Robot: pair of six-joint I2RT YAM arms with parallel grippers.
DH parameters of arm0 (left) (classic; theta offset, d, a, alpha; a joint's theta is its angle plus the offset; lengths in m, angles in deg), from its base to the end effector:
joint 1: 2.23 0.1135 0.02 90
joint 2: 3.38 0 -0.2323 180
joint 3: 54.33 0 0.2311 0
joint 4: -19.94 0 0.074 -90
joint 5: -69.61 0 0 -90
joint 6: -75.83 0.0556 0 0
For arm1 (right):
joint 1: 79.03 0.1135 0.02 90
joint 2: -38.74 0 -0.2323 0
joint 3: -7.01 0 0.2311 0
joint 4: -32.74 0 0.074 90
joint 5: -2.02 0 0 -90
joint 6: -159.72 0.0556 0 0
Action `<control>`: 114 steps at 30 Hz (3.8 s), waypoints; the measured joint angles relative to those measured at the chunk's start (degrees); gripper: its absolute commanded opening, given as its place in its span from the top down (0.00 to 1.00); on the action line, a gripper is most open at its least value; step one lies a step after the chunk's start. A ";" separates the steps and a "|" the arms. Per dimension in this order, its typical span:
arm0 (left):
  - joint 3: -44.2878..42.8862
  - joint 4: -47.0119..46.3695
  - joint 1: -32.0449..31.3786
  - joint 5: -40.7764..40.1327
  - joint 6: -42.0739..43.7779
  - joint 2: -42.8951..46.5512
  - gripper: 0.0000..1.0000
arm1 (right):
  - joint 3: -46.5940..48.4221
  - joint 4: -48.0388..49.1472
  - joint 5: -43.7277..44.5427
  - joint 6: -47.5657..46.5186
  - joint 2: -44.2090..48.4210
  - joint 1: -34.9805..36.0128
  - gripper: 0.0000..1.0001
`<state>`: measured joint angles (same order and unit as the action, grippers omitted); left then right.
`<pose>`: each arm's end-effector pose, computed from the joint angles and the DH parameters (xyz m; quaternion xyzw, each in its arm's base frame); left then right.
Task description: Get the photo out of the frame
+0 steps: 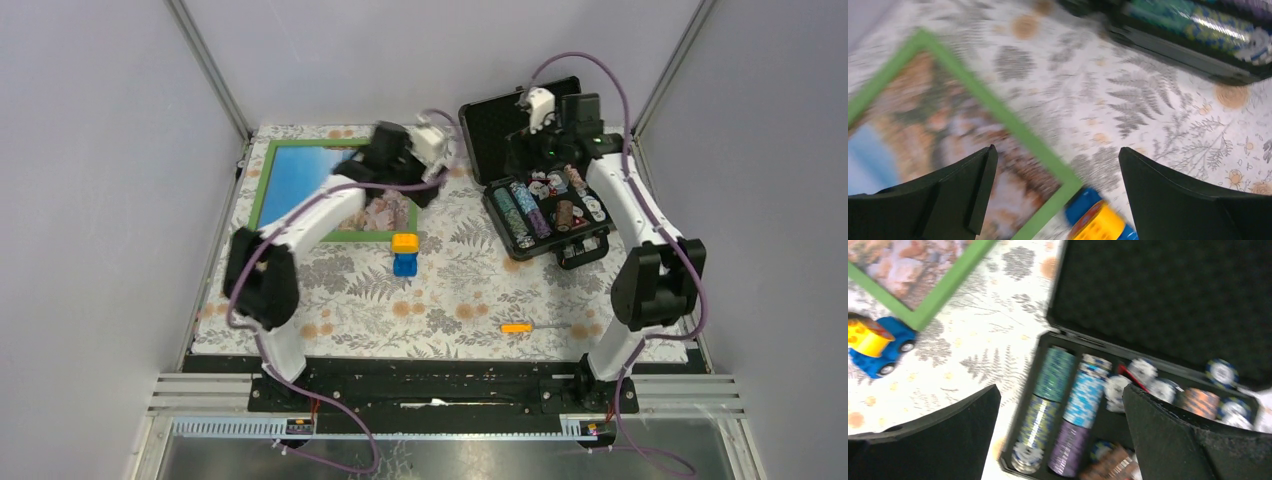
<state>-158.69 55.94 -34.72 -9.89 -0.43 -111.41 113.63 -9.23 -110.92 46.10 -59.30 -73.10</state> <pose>0.3501 -0.2350 0.2375 0.3896 0.8137 -0.1507 0.4043 0.3812 0.0614 0.3091 -0.3112 0.8103 0.1015 0.4861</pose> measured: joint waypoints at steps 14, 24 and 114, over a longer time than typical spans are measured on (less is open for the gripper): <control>18.78 0.68 22.97 8.24 -4.00 24.59 0.01 | 10.03 0.81 3.61 6.80 -23.98 19.98 0.00; 25.42 1.31 24.20 11.76 -4.92 25.07 0.01 | 15.61 3.28 14.56 7.58 -33.79 20.26 0.00; -16.31 2.32 -4.00 -2.93 -2.08 -18.51 0.01 | -10.97 -1.62 -3.72 8.26 4.76 -8.57 0.00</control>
<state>-175.00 58.26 -38.72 -12.81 -2.51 -129.93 102.66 -10.84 -114.63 54.36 -54.54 -81.67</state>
